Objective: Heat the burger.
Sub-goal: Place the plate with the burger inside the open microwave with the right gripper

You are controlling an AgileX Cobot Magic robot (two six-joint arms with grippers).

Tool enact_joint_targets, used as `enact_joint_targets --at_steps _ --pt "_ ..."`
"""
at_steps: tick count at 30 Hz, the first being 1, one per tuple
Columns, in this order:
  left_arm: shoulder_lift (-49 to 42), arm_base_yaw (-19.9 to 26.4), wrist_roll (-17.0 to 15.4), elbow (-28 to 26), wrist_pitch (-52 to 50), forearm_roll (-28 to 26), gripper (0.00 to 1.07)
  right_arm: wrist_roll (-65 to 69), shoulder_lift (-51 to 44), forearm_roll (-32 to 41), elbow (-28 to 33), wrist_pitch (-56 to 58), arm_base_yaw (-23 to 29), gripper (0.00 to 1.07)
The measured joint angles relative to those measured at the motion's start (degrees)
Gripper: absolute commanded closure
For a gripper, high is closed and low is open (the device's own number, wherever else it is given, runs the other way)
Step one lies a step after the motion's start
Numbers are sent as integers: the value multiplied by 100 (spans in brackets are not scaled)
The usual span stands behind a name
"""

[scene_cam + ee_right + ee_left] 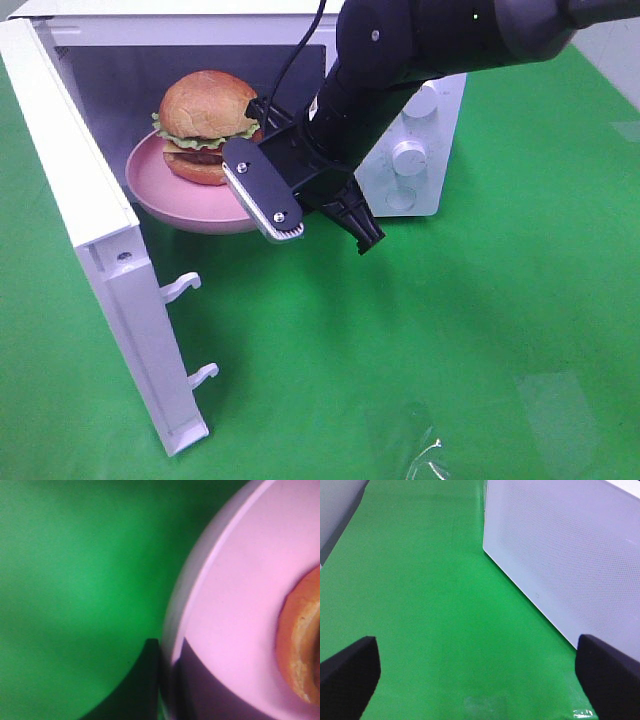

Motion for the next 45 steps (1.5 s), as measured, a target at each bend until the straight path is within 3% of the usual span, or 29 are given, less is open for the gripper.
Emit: enact_joint_targets --at_steps 24,45 --pt "0 0 0 0 0 0 9 894 533 -625 -814 126 0 107" --pt "0 0 0 0 0 0 9 1341 1031 -716 -1335 361 0 107"
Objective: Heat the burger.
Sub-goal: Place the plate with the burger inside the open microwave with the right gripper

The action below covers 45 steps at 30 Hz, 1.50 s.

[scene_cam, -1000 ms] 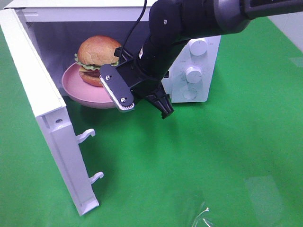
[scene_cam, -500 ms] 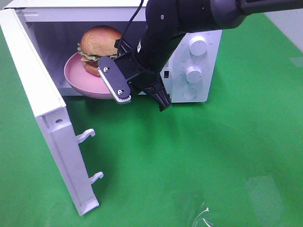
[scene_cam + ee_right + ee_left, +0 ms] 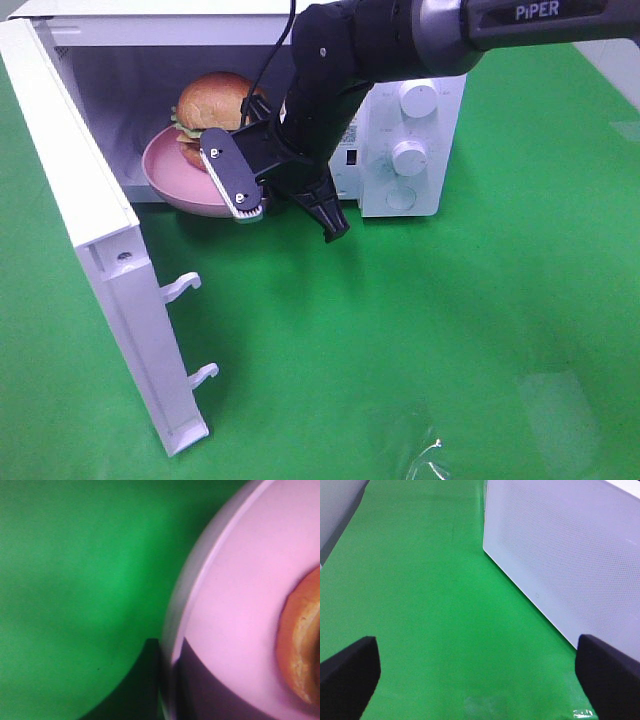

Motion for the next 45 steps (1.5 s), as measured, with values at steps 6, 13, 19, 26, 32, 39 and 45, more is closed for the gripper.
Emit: enact_joint_targets --at_steps 6,13,19,26,32,39,45 --pt "0 0 0 0 0 0 9 132 229 -97 -338 52 0 107" --pt "0 0 0 0 0 0 9 355 527 -178 -768 97 0 107" --pt "0 0 0 0 0 0 9 642 745 -327 -1077 109 0 107" --pt "0 0 0 0 0 0 9 945 1031 -487 -1656 372 0 107" --pt "0 0 0 0 0 0 9 957 1243 -579 -2068 401 0 107" --pt "0 0 0 0 0 0 9 928 1409 -619 -2429 407 0 107" --pt "0 0 0 0 0 0 9 779 1478 -630 -2487 315 0 107"
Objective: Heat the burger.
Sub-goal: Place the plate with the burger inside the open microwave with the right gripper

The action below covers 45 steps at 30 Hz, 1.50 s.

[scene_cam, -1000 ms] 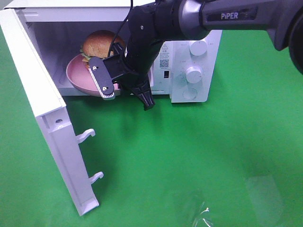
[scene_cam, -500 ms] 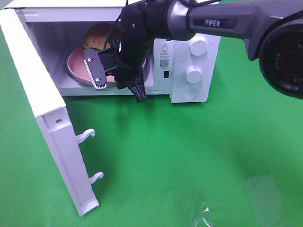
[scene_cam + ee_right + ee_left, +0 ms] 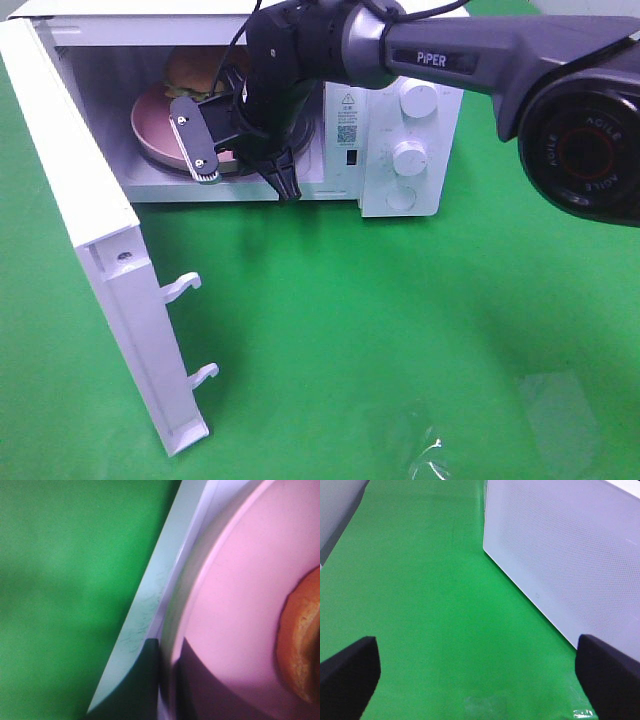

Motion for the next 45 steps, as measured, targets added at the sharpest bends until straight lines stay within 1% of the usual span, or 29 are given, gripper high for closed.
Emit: enact_joint_targets --at_steps 12,19,20,21,22,23,24,25,28,29,30,31,32,33,34,36,42,44,45 --pt "0 0 0 0 0 0 9 -40 29 0 0 -138 -97 107" --pt "0 0 0 0 0 0 9 -40 201 -6 -6 -355 -115 103" --pt "0 0 0 0 0 0 9 -40 206 -6 -11 -418 -115 100" --pt "0 0 0 0 0 0 9 -40 206 -6 -11 -418 -115 100" --pt "0 0 0 0 0 0 9 -40 212 0 -17 -453 -115 96" --pt "0 0 0 0 0 0 9 -40 212 0 -17 -453 -115 96" --pt "0 0 0 0 0 0 9 -40 212 0 -17 -510 -115 92" --pt "0 0 0 0 0 0 9 -40 212 0 -17 -625 -115 86" --pt "0 0 0 0 0 0 9 -40 212 6 -17 -659 -115 83" --pt "0 0 0 0 0 0 9 -40 212 34 -23 -710 -115 76" --pt "0 0 0 0 0 0 9 -40 212 34 -23 -710 -115 76" --pt "0 0 0 0 0 0 9 -40 212 57 -40 -733 -115 69" --pt "0 0 0 0 0 0 9 -40 212 57 -57 -739 -115 67" --pt "0 0 0 0 0 0 9 -40 212 57 -57 -739 -115 67" --pt "0 0 0 0 0 0 9 -34 212 57 -57 -739 -115 64" --pt "0 0 0 0 0 0 9 -29 212 69 -69 -739 -115 62" --pt "0 0 0 0 0 0 9 -29 206 212 -46 -693 -115 61" --pt "0 0 0 0 0 0 9 -29 115 286 109 -710 -115 58" --pt "0 0 0 0 0 0 9 -29 115 286 109 -710 -115 58"
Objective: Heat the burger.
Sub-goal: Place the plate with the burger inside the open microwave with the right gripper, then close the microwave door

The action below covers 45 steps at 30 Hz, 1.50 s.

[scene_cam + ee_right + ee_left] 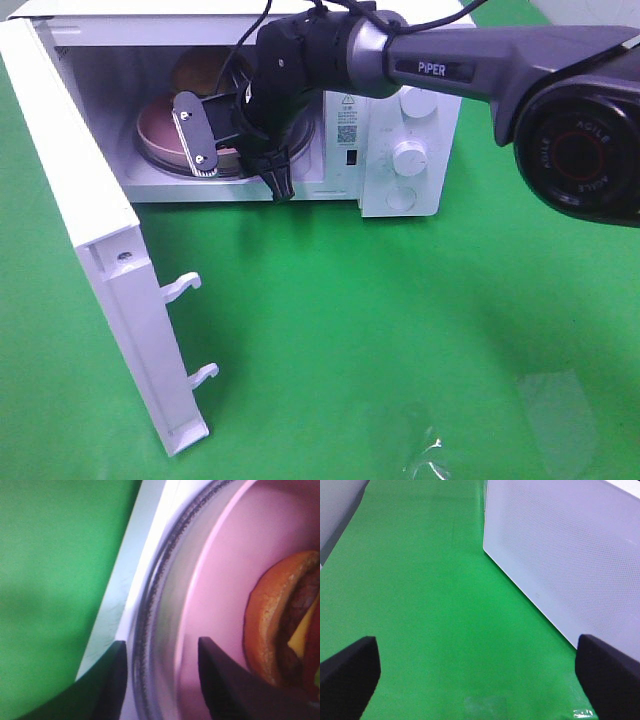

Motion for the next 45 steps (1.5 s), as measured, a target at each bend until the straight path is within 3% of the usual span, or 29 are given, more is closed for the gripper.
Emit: enact_joint_targets --at_steps 12,32,45 --pt "0 0 0 0 0 0 9 6 -739 86 1043 -269 0 36" --pt "0 0 0 0 0 0 9 46 -2045 223 2979 -676 11 35" --pt "0 0 0 0 0 0 9 848 -3168 223 4418 -1071 160 35"
